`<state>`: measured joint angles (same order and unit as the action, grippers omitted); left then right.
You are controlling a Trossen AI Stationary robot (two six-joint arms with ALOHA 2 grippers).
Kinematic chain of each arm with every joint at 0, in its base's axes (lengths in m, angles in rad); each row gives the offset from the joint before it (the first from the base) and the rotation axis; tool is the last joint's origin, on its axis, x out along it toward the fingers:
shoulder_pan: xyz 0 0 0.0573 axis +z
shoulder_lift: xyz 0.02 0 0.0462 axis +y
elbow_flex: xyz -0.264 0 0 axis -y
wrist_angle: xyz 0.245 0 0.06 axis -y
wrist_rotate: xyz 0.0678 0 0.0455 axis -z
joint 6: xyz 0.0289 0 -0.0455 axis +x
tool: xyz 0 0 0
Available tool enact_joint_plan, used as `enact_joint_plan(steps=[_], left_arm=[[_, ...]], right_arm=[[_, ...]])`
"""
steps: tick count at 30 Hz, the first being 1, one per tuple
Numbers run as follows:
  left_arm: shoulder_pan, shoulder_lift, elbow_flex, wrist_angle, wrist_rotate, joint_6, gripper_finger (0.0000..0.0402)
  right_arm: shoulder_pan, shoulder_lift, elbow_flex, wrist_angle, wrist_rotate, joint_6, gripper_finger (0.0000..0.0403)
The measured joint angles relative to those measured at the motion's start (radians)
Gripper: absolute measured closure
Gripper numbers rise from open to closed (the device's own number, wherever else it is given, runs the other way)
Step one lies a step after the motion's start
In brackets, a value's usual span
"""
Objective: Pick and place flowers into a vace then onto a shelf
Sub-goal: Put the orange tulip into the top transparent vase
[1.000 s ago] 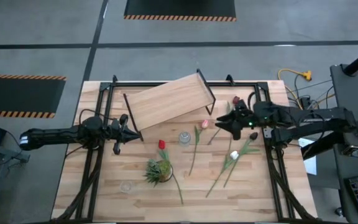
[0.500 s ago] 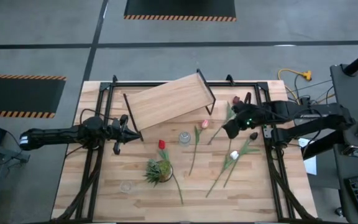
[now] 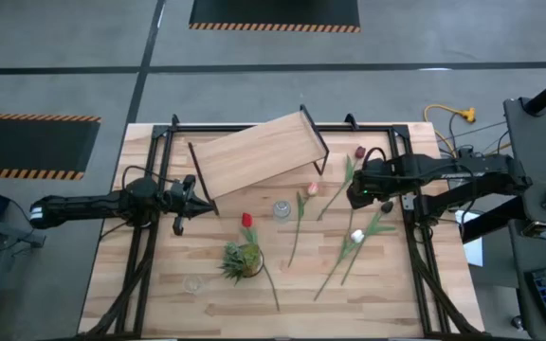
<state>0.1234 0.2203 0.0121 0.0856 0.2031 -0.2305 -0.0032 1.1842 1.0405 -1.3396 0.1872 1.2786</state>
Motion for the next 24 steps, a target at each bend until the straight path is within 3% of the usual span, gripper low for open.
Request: enact_joint_plan(steps=[7,16,24], left_arm=[[0.0,0.0,0.0,0.0,0.0,0.0,0.0401],[0.0,0.0,0.0,0.0,0.0,0.0,0.0401],[0.0,0.0,0.0,0.0,0.0,0.0,0.0401]], right_arm=[[-0.006,0.077,-0.08,0.058,0.055,0.081,0.0209],[-0.009,0.199,-0.16,0.274,0.053,0.092,0.0209],[-0.043,0.292,-0.191,0.288,0.053,0.114,0.0209]])
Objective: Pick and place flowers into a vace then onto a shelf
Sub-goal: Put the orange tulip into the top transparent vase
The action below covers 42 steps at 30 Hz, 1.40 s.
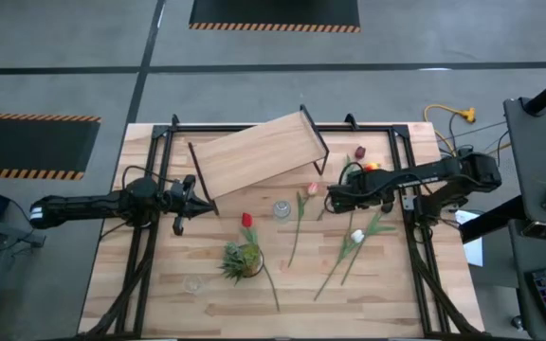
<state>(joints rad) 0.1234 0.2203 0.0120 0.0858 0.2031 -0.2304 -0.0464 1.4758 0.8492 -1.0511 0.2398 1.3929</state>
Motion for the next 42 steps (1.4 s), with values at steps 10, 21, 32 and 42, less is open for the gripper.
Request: enact_joint_plan(steps=[10,21,32,42], left_arm=[[0.0,0.0,-0.001,0.0,0.0,0.01,0.0401],[0.0,0.0,-0.001,0.0,0.0,0.011,0.0401],[0.0,0.0,-0.001,0.0,0.0,0.011,0.0401],[0.0,0.0,-0.001,0.0,0.0,0.011,0.0401]], right_arm=[[-0.092,0.107,-0.019,0.14,-0.006,-0.091,0.0209],[-0.167,0.18,-0.015,0.146,-0.074,-0.198,0.0209],[-0.231,0.175,-0.049,0.186,-0.181,-0.277,0.024],[-0.231,0.175,-0.051,0.219,-0.19,-0.372,0.0342]])
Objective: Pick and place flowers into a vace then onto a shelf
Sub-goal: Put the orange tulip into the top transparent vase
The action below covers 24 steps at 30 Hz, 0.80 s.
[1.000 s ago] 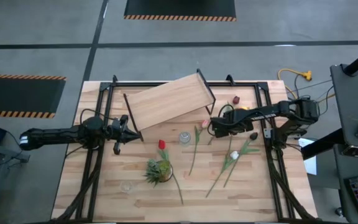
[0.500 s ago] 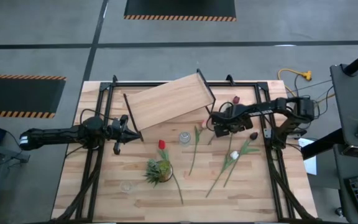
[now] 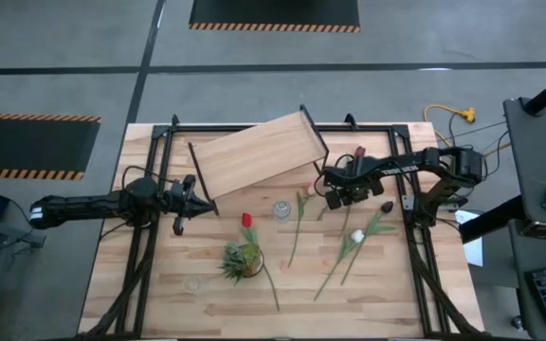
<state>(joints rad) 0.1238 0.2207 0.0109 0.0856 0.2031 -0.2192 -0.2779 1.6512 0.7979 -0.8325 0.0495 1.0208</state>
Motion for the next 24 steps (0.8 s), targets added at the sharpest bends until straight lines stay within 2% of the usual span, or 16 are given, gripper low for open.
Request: enact_joint_plan(steps=[6,14,24], left_arm=[[0.0,0.0,0.0,0.0,0.0,0.0,0.0401],[0.0,0.0,0.0,0.0,0.0,0.0,0.0401],[0.0,0.0,0.0,0.0,0.0,0.0,0.0401]], right_arm=[[0.0,0.0,0.0,0.002,-0.002,-0.031,0.039],[0.0,-0.077,-0.018,-0.052,0.0,-0.037,0.0394],[0.033,-0.294,-0.013,-0.11,0.015,-0.003,0.0394]])
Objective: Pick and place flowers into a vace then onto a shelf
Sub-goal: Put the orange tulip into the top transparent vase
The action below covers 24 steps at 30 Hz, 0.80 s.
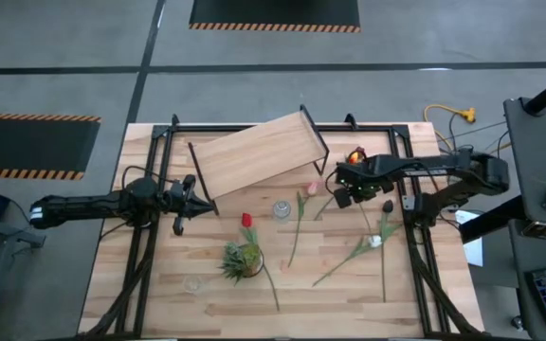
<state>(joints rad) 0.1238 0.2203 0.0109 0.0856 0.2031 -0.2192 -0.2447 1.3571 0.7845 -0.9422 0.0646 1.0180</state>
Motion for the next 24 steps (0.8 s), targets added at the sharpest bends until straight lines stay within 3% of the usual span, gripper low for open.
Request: enact_joint_plan(steps=[6,11,17,24], left_arm=[[0.0,0.0,0.0,0.0,0.0,0.0,0.0401],[0.0,0.0,0.0,0.0,0.0,0.0,0.0401],[0.0,0.0,0.0,0.0,0.0,0.0,0.0401],[0.0,0.0,0.0,0.0,0.0,0.0,0.0401]], right_arm=[[0.088,-0.147,0.003,0.011,0.042,0.04,0.0394],[0.235,-0.252,0.003,0.099,0.205,0.064,0.0394],[0.396,-0.279,-0.002,0.406,0.397,-0.067,0.0394],[0.461,-0.197,-0.002,0.775,0.525,-0.346,0.0394]])
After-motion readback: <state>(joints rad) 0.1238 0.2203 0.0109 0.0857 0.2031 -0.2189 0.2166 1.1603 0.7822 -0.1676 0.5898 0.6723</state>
